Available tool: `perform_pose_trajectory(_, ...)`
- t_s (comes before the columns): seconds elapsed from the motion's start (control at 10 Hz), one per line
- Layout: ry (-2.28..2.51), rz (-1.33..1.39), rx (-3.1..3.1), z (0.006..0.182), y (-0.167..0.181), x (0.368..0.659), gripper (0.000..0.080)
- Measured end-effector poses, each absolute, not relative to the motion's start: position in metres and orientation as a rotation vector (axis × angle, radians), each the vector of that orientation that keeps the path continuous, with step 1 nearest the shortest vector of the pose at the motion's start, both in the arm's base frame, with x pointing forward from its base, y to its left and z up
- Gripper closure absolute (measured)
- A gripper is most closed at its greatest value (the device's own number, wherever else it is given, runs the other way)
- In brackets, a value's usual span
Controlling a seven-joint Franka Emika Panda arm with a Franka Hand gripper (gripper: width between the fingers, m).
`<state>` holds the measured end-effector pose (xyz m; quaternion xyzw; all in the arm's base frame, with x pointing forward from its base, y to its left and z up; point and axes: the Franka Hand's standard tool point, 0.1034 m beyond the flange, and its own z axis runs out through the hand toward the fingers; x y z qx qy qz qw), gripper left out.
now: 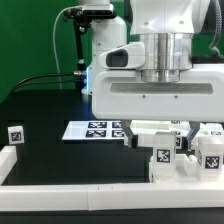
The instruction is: Assemble chair
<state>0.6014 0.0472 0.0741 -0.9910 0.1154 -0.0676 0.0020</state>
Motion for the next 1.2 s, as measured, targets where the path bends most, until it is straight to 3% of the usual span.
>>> perform_pose_trajectory(0.2, 0.447, -0.21, -3.094, 0.0736, 0.0472, 0.601, 0.0407)
perform_pose_trajectory(0.3, 0.589, -0.208, -3.063, 0.0735, 0.0477, 0.601, 0.0407)
perform_pose_trajectory(0.4, 0.673, -0.207, -3.042, 0.0735, 0.0477, 0.6009, 0.0514)
perform_pose_trajectory(1.2, 1.986, -0.09, -2.225, 0.0725, 0.0531, 0.6041, 0.0514)
